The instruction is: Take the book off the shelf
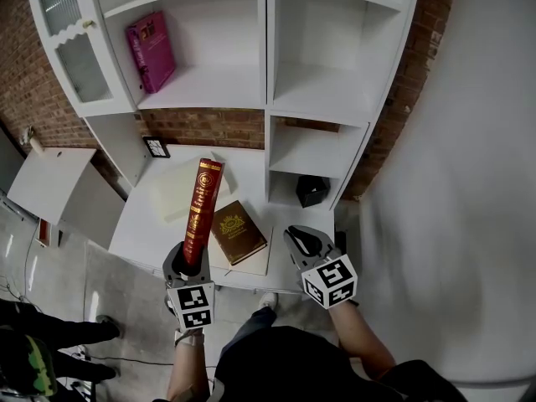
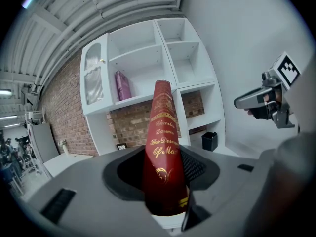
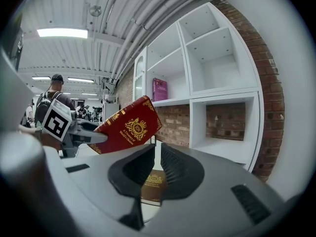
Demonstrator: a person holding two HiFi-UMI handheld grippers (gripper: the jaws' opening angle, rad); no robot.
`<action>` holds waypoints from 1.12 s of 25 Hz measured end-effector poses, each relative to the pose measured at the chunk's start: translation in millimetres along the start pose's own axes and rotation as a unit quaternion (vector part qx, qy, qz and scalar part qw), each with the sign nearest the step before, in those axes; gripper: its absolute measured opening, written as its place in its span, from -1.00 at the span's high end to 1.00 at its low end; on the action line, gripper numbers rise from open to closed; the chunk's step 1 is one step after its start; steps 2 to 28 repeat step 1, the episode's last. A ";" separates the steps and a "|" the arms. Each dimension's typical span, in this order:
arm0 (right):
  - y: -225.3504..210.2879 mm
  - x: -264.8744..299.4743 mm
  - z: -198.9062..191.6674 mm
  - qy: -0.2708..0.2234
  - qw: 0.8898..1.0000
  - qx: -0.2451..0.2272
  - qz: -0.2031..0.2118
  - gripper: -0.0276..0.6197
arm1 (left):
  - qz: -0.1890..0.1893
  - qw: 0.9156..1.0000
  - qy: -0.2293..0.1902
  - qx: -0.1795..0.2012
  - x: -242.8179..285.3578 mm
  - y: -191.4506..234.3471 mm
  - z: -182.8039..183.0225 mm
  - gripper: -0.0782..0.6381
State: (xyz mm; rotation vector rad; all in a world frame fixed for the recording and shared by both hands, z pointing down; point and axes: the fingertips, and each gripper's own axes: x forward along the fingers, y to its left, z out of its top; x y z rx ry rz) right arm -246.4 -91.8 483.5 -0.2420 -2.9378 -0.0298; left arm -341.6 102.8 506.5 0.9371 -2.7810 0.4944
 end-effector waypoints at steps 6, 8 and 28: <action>-0.9 -0.8 0.5 -0.001 1.000 0.000 -0.001 0.82 | 0.000 1.000 0.000 0.001 -0.3 -0.7 0.7 0.24; -0.9 -0.8 0.5 -0.001 1.000 0.000 -0.001 0.82 | 0.000 1.000 0.000 0.001 -0.3 -0.7 0.7 0.24; -0.9 -0.8 0.5 -0.001 1.000 0.000 -0.001 0.82 | 0.000 1.000 0.000 0.001 -0.3 -0.7 0.7 0.24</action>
